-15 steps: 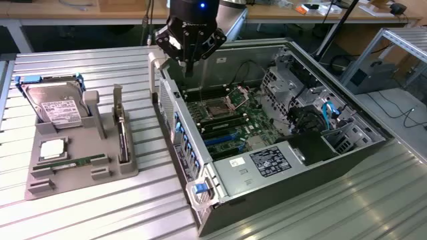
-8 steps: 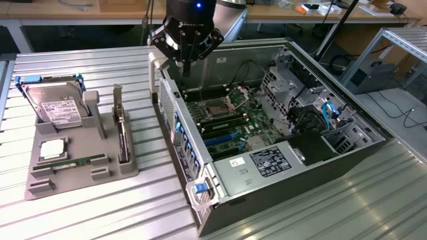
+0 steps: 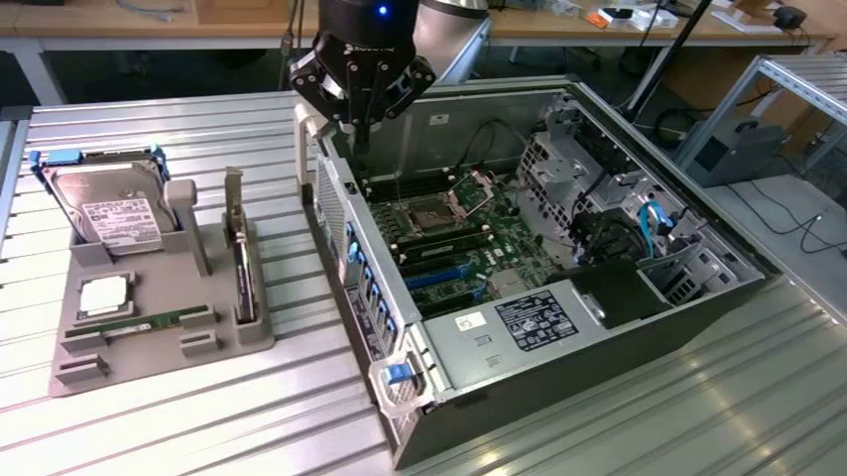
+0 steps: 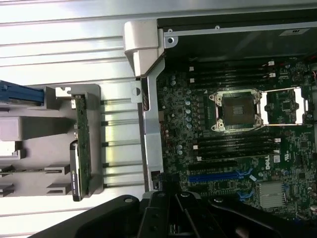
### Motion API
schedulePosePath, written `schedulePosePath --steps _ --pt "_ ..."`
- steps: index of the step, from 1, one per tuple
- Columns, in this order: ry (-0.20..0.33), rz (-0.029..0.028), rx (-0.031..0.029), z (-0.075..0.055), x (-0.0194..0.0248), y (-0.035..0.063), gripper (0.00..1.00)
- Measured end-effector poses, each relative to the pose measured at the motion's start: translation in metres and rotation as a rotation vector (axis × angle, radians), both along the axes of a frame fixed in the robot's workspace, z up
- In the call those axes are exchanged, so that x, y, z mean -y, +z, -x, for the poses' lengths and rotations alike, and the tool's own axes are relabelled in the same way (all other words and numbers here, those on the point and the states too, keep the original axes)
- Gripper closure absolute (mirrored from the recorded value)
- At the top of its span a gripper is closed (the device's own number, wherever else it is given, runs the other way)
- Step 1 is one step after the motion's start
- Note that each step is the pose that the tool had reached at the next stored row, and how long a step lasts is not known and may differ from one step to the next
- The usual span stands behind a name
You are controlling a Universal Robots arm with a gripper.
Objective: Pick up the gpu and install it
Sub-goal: 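Reach for the gpu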
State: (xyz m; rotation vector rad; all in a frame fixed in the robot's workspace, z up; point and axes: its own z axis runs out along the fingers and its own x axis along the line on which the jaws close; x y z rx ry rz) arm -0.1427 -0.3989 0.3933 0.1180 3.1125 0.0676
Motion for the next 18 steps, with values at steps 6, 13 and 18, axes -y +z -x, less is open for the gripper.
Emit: schedulePosePath --steps 6,13,18 --pt "0.0 0.0 0.0 0.006 0.0 0.0 0.89" --pt "0.0 -0.0001 0.0 0.011 0.0 0.0 0.89" --pt "0.0 -0.0001 0.0 0.014 0.0 0.0 0.89"
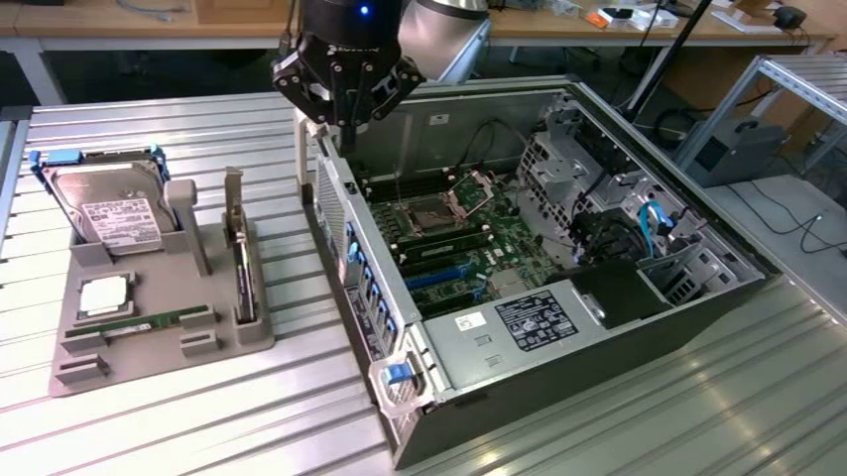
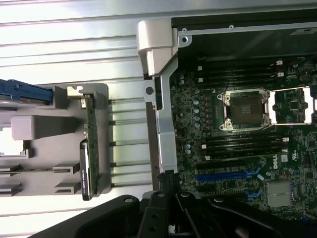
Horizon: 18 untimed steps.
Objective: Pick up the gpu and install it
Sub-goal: 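Reach for the gpu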
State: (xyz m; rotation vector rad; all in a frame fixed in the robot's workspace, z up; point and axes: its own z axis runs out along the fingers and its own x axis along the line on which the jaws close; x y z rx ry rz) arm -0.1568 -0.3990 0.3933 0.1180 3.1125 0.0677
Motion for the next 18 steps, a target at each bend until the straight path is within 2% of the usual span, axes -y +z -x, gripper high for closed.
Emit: schedulePosePath --steps 18 --pt "0.0 0.0 0.0 0.019 0.0 0.0 0.89"
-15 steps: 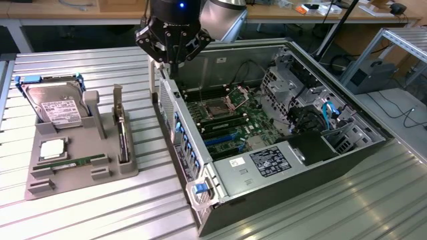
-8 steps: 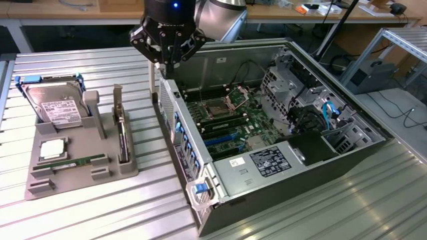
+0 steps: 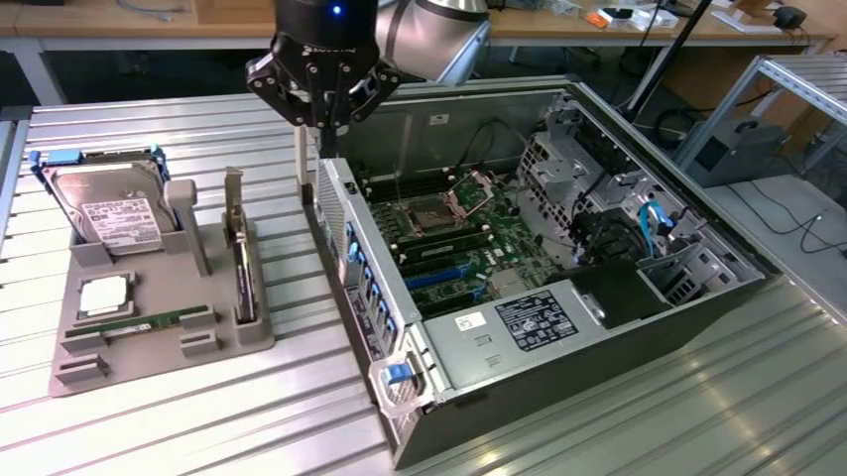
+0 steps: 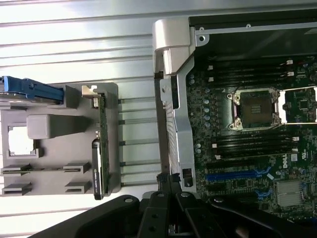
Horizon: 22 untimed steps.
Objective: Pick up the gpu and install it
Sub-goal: 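Reach for the gpu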
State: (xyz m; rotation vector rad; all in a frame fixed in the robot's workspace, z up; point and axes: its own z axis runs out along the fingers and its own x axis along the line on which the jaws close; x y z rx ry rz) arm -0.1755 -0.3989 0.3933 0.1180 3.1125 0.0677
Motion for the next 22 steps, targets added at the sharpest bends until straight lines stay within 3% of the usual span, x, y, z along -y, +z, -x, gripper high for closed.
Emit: schedulePosePath --steps 22 --pt "0.0 0.0001 -0.0001 0.028 0.0 0.0001 0.89"
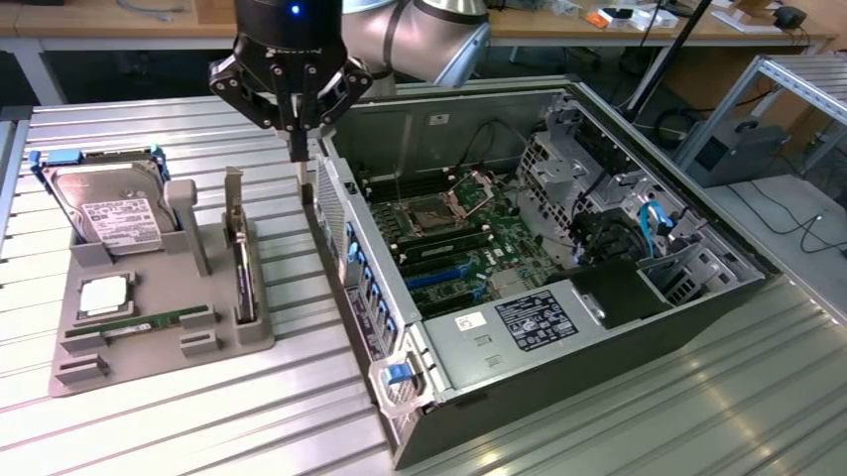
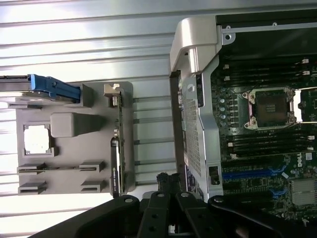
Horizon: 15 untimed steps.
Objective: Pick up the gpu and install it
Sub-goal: 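Reach for the gpu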
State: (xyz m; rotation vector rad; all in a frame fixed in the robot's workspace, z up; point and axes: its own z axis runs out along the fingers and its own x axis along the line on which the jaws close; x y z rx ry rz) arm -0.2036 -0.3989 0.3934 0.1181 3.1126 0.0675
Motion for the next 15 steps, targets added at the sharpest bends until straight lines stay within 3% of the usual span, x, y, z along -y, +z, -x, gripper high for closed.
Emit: schedulePosePath --steps 15 --pt "0.0 -0.0001 0.0001 0.016 0.0 -0.0001 0.89"
